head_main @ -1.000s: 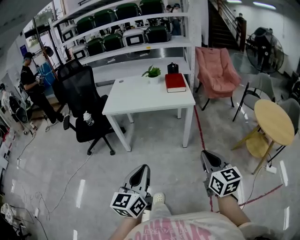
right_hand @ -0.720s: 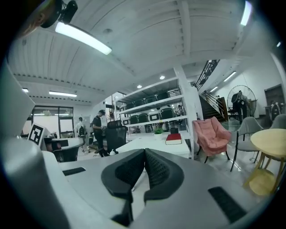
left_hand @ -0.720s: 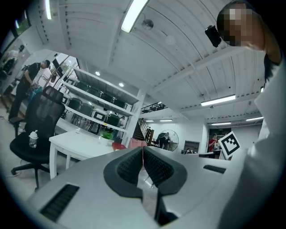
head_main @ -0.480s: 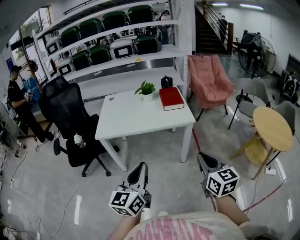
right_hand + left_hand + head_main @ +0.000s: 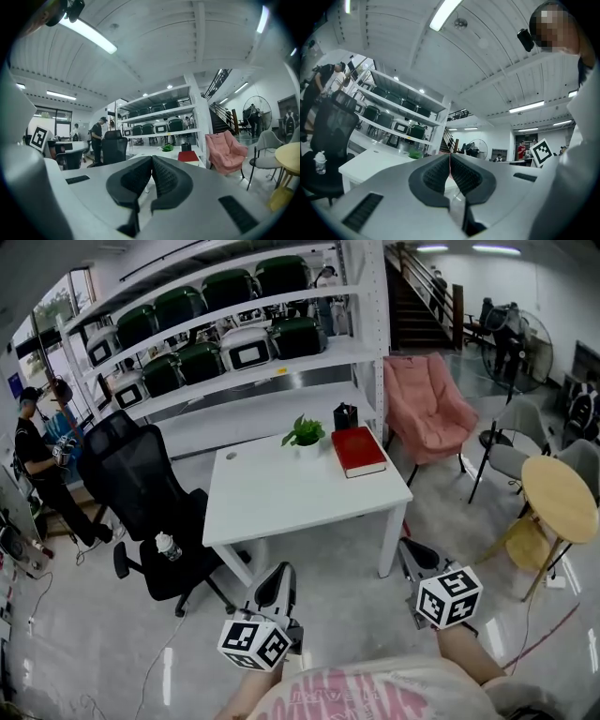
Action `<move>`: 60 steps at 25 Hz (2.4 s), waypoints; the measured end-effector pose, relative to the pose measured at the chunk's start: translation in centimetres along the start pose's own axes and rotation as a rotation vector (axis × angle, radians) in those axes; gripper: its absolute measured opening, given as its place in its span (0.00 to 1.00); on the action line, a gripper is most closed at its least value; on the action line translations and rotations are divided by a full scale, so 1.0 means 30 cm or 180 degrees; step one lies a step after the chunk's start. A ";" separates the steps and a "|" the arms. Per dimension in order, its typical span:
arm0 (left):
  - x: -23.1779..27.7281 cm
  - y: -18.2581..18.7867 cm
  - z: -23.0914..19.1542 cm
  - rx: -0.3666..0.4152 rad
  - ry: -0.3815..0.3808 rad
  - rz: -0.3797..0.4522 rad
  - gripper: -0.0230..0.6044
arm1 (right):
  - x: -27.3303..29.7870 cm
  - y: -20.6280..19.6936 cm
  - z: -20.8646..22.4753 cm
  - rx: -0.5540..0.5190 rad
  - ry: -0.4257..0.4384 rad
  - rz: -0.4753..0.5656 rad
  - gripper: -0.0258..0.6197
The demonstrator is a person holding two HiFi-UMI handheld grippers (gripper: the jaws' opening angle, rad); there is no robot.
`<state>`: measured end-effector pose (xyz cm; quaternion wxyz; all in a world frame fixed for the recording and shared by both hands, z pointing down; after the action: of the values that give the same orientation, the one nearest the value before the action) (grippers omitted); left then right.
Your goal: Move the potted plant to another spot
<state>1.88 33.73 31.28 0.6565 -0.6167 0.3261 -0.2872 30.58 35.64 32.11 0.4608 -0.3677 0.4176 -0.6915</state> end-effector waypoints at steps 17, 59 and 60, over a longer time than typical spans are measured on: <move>0.081 -0.097 -0.188 -0.0252 0.0099 -0.0115 0.08 | 0.237 -0.050 0.038 0.0191 -0.0037 -0.0225 0.06; 1.133 -0.174 -0.791 -0.0247 0.0573 -0.0022 0.08 | 1.491 0.353 0.564 0.0361 0.0474 -0.0240 0.06; 1.157 -0.181 -0.802 -0.0254 0.0573 -0.0019 0.08 | 1.516 0.358 0.573 0.0351 0.0485 -0.0246 0.06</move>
<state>4.78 -8.70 33.49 0.5986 -0.6150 0.3931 -0.3301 35.61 -13.85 34.45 0.4202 -0.3039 0.3982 -0.7567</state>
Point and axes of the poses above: the fingertips, and each gripper's own axes: x forward along the fingers, z to its right, y out of its top, the point moved 7 cm from there along -x, backward along the fingers, and after that the axes turned 15 degrees about x, right-handed, at the moved point
